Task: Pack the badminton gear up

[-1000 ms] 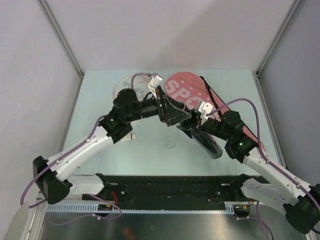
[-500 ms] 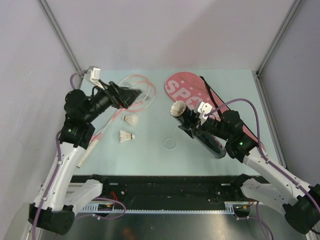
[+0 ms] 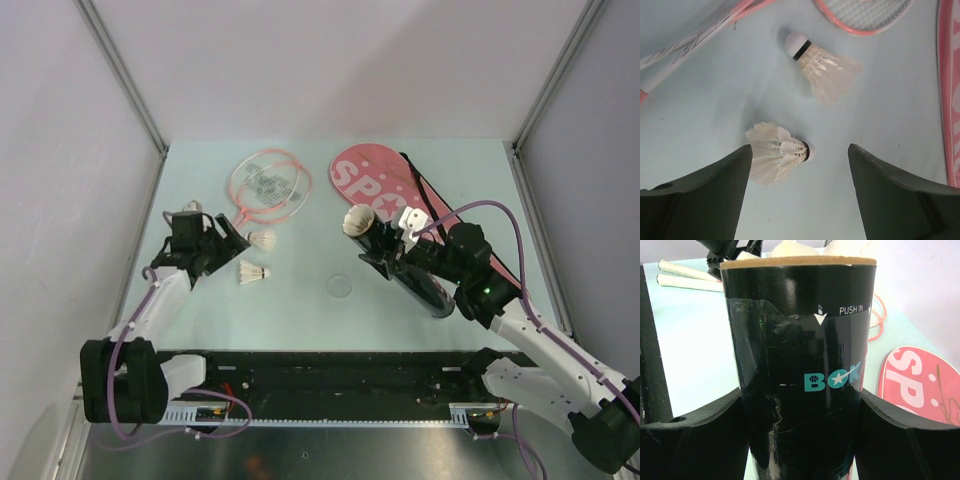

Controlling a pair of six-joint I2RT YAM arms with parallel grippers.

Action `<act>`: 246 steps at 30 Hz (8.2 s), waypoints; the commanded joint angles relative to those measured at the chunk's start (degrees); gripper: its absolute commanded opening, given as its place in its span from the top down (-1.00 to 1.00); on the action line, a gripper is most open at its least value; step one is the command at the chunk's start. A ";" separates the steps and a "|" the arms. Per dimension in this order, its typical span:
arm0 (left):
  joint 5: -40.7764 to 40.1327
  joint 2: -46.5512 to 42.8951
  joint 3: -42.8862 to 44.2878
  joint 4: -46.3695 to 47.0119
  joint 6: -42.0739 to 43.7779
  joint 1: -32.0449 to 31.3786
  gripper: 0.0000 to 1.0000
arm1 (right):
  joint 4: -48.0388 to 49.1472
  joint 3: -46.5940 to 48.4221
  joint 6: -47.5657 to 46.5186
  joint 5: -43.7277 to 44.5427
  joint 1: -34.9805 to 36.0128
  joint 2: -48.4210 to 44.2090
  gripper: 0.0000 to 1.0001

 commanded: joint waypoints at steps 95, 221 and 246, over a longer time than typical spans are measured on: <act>30.34 8.69 34.57 7.62 21.47 -48.24 -0.86 | 3.64 1.04 -2.80 -2.26 5.40 -2.73 1.00; 40.88 3.67 38.87 -20.33 21.64 -33.74 0.99 | -2.86 1.22 -14.75 0.81 11.20 -1.50 1.00; 33.42 5.15 40.36 -28.59 25.60 -35.41 0.99 | -7.17 1.30 -22.22 8.46 18.32 -0.27 1.00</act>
